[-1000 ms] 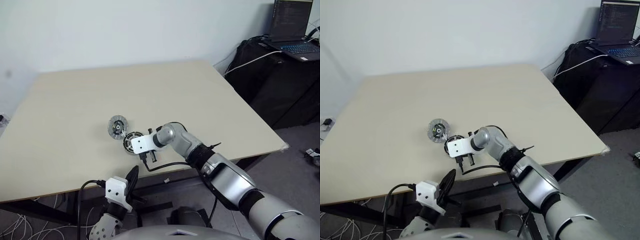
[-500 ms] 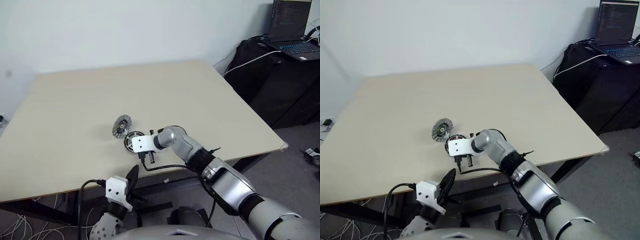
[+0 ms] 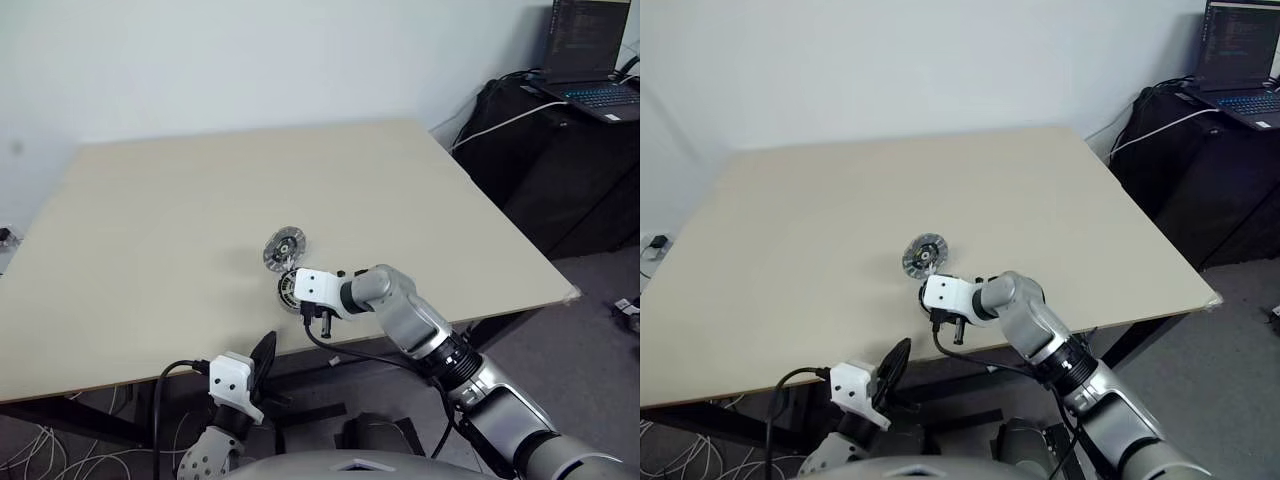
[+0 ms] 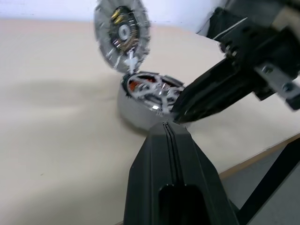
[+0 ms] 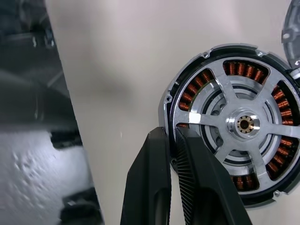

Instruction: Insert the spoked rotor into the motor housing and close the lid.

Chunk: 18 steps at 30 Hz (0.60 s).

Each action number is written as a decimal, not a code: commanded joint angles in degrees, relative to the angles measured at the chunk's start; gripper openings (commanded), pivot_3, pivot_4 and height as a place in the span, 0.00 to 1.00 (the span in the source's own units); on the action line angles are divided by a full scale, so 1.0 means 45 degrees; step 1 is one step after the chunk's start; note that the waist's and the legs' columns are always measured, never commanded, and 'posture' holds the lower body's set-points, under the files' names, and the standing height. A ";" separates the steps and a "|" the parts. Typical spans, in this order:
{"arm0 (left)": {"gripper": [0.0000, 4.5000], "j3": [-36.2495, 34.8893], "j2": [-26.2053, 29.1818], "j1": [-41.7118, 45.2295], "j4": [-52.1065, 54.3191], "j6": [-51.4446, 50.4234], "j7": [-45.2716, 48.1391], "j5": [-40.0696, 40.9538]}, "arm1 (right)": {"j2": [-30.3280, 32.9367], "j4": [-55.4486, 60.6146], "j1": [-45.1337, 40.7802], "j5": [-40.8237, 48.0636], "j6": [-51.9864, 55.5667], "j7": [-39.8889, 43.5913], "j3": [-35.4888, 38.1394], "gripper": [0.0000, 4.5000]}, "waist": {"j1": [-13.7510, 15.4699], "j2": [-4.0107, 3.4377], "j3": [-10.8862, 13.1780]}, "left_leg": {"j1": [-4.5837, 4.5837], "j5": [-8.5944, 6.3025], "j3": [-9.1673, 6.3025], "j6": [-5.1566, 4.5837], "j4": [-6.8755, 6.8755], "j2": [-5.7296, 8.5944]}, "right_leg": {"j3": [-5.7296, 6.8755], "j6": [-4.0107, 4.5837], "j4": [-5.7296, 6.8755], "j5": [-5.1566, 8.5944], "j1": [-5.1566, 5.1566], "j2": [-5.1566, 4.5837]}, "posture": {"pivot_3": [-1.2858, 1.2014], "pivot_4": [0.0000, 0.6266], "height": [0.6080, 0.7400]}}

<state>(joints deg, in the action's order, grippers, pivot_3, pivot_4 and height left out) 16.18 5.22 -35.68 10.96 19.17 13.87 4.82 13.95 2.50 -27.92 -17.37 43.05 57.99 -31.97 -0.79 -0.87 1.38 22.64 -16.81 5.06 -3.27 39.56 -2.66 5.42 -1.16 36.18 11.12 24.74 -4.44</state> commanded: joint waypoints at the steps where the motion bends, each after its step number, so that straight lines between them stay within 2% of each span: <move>1: 0.00 0.0013 0.0080 0.0070 0.0539 0.0163 0.0028 -0.0012 | -0.0816 0.1292 -0.0273 0.0781 0.1784 -0.0706 0.0820 0.00 | 0.0002 -0.0001 0.0001 | 0.0002 0.0000 -0.0001 0.0001 0.0000 0.0000 | 0.0002 0.0002 0.0000 0.0001 0.0000 -0.0001 | 0.52 0.00 1.00; 8: 0.00 -0.0124 0.0152 -0.0006 0.0818 0.0180 -0.0139 -0.0017 | -0.2002 0.1224 -0.0253 0.1803 0.4519 -0.2395 0.1462 0.00 | 0.0022 0.0002 0.0004 | 0.0015 -0.0006 -0.0003 0.0010 -0.0001 0.0007 | 0.0008 0.0002 -0.0009 0.0001 -0.0001 -0.0014 | 0.52 0.00 1.00; 18: 0.00 -0.0235 0.0163 0.0015 0.0732 0.0128 -0.0087 0.0069 | -0.2160 0.1481 -0.0321 0.3332 0.6879 -0.4068 0.1956 0.00 | -0.0036 -0.0003 0.0011 | 0.0016 -0.0024 -0.0006 0.0041 -0.0002 0.0007 | 0.0013 0.0003 -0.0010 0.0002 -0.0001 -0.0010 | 0.52 0.00 1.00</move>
<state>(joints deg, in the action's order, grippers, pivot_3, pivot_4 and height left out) 15.08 5.93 -35.90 11.97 19.17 13.50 5.03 4.93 5.38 -27.92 -4.04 72.33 40.79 -25.44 -0.95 -0.88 1.43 22.70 -16.91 5.04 -3.09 39.55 -2.63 5.47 -1.15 36.13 11.13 24.74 -4.49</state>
